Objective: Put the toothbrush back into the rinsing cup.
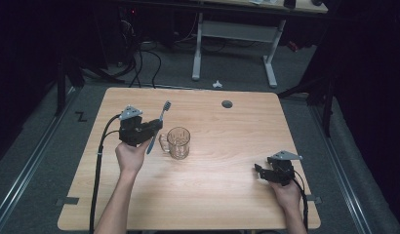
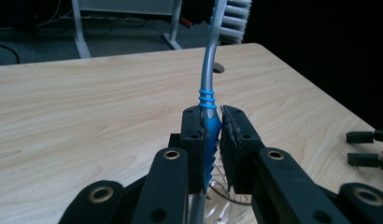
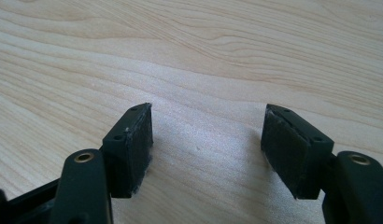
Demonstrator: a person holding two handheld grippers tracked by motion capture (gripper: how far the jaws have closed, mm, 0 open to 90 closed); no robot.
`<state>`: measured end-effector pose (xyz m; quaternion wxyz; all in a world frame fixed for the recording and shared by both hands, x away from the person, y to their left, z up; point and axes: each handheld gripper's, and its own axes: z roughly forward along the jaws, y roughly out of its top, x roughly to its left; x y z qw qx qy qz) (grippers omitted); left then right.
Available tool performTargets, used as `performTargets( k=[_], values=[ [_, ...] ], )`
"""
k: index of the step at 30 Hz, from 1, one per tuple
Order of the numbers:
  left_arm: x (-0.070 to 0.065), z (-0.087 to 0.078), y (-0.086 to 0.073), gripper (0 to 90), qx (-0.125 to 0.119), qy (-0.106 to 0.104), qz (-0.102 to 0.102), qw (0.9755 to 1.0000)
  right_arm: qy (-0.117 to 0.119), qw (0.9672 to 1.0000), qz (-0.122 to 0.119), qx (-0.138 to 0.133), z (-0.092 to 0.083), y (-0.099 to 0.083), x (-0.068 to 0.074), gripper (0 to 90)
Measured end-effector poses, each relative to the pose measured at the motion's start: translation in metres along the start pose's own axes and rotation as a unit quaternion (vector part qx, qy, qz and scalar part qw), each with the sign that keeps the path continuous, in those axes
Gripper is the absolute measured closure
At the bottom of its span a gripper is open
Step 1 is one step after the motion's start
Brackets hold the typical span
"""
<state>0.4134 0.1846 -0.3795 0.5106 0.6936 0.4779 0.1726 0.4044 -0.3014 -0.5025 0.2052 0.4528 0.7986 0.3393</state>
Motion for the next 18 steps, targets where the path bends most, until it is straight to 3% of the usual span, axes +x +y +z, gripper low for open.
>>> performTargets(
  k=[8,13,18],
  values=[
    [-0.001,0.015,0.007,79.8,-0.008,-0.004,-0.003,1.0,0.0,1.0,0.0,0.0,0.0,0.0,0.0,34.6],
    [0.0,0.022,0.013,79.8,-0.022,-0.011,-0.017,0.9995,0.0,1.0,0.0,0.0,0.0,0.0,0.0,34.5],
    [0.001,0.029,0.018,79.8,-0.026,-0.008,-0.014,0.9995,0.0,1.0,0.0,0.0,0.0,0.0,0.0,34.5]
  ],
)
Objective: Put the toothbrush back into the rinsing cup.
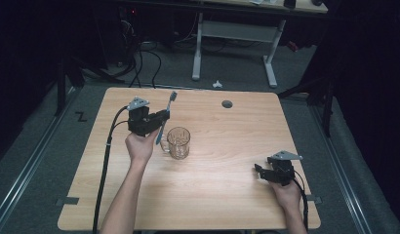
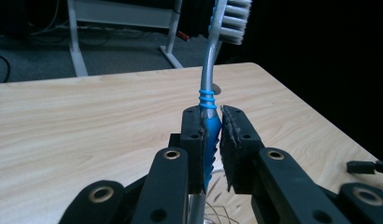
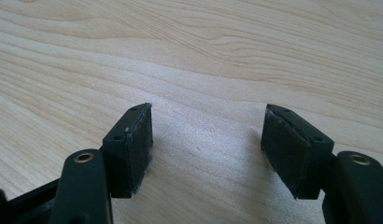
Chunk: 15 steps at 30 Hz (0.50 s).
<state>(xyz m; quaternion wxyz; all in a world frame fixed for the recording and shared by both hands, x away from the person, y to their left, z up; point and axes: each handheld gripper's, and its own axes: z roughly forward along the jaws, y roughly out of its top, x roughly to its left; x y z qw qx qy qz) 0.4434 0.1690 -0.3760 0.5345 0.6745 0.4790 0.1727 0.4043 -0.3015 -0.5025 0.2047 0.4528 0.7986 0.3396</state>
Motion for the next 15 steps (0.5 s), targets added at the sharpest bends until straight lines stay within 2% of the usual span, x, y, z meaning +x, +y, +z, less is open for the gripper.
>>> performTargets(
  k=[6,12,15],
  values=[
    [0.01,0.006,0.0,79.8,-0.014,0.003,-0.021,0.9997,0.0,1.0,0.0,0.0,0.0,0.0,0.0,34.5],
    [0.013,0.01,0.0,79.8,-0.023,0.01,-0.026,0.9994,0.0,1.0,0.0,0.0,0.0,0.0,0.0,34.5],
    [0.015,0.013,-0.001,79.8,-0.026,0.004,-0.031,0.9992,0.0,1.0,0.0,0.0,0.0,0.0,0.0,34.5]
  ],
)
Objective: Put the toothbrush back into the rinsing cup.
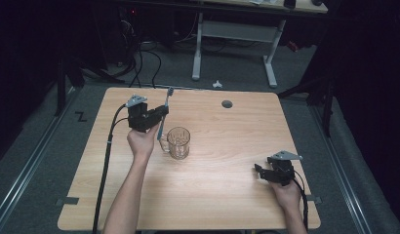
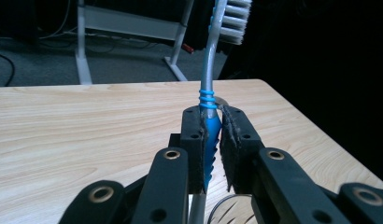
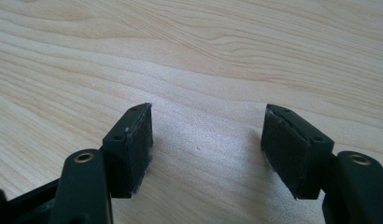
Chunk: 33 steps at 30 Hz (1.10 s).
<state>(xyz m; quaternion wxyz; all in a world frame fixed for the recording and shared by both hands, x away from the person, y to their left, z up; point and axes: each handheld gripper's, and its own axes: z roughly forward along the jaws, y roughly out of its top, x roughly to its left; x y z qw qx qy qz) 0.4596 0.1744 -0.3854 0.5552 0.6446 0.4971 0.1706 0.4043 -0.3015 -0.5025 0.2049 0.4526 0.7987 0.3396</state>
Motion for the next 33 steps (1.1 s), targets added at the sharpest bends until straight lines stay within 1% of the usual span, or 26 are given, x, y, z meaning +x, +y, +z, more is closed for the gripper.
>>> performTargets(
  k=[4,8,12,16,20,27,30,33],
  values=[
    [0.0,0.004,-0.002,79.8,0.001,-0.002,-0.002,1.0,0.001,1.0,0.001,0.0,0.0,0.0,0.0,34.6],
    [0.0,0.006,-0.002,79.8,-0.006,-0.002,-0.002,1.0,0.001,1.0,0.001,0.0,0.0,0.0,0.0,34.6],
    [0.0,0.007,-0.002,79.8,-0.013,-0.005,-0.009,0.9999,0.001,1.0,0.001,0.0,0.0,0.0,0.0,34.5],
    [0.0,0.008,-0.002,79.8,-0.015,-0.003,-0.006,0.9999,0.001,1.0,0.001,0.0,0.0,0.0,0.0,34.6],
    [0.001,0.009,-0.002,79.7,-0.022,-0.004,-0.01,0.9997,0.001,1.0,0.001,0.0,0.0,0.0,0.0,34.6],
    [0.0,0.015,-0.006,79.7,-0.011,-0.002,-0.003,0.9999,0.001,1.0,0.001,0.0,0.0,0.0,0.0,34.5],
    [-0.002,0.016,-0.007,79.6,-0.011,-0.005,-0.002,0.9999,0.001,1.0,0.001,0.0,0.0,0.0,0.0,34.5],
    [-0.003,0.015,-0.007,79.6,-0.008,-0.003,0.003,1.0,0.001,1.0,0.001,0.0,0.0,0.0,0.0,34.5]
  ],
)
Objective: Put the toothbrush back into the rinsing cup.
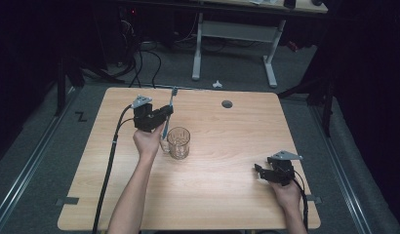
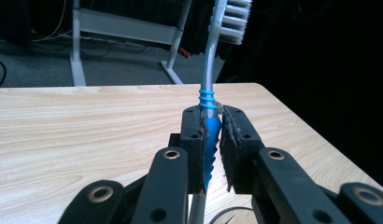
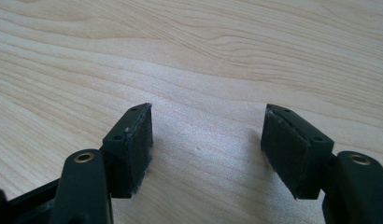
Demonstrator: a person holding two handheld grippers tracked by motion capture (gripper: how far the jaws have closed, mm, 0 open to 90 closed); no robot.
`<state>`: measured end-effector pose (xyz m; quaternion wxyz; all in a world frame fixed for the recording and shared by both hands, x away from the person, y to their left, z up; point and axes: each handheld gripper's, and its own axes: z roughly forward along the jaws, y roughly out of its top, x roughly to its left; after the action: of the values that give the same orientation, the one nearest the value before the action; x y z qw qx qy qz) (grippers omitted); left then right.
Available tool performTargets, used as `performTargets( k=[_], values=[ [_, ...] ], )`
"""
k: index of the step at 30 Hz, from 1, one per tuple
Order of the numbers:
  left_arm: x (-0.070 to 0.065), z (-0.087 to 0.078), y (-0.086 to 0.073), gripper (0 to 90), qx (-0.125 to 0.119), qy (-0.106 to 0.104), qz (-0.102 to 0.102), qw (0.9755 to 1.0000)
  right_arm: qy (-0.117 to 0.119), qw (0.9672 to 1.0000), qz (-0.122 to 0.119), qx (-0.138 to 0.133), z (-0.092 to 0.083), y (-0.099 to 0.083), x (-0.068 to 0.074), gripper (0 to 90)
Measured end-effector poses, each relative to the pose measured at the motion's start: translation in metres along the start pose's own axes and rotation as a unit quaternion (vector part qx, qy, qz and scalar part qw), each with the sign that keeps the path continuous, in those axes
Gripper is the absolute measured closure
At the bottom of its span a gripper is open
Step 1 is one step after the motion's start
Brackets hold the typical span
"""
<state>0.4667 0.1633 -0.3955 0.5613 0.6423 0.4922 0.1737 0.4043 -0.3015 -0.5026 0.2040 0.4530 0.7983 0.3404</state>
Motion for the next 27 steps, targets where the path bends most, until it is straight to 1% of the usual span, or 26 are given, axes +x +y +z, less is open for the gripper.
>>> performTargets(
  k=[5,8,13,22,27],
  values=[
    [-0.001,-0.003,0.0,79.6,0.006,0.004,0.008,0.9999,0.0,1.0,0.0,0.0,0.0,0.0,0.0,34.6],
    [-0.002,-0.004,0.001,79.5,0.005,0.004,0.009,0.9999,0.0,1.0,0.0,0.0,0.0,0.0,0.0,34.6],
    [-0.002,-0.007,0.001,79.5,0.015,0.009,0.013,0.9998,0.0,1.0,0.0,0.0,0.0,0.0,0.0,34.5],
    [-0.005,-0.013,0.003,79.6,0.025,0.015,0.026,0.9992,0.0,1.0,0.0,0.0,0.0,0.0,0.0,34.6],
    [-0.007,-0.016,0.002,79.6,0.027,0.018,0.032,0.999,0.0,1.0,0.0,0.0,0.0,0.0,0.0,34.5]
  ],
)
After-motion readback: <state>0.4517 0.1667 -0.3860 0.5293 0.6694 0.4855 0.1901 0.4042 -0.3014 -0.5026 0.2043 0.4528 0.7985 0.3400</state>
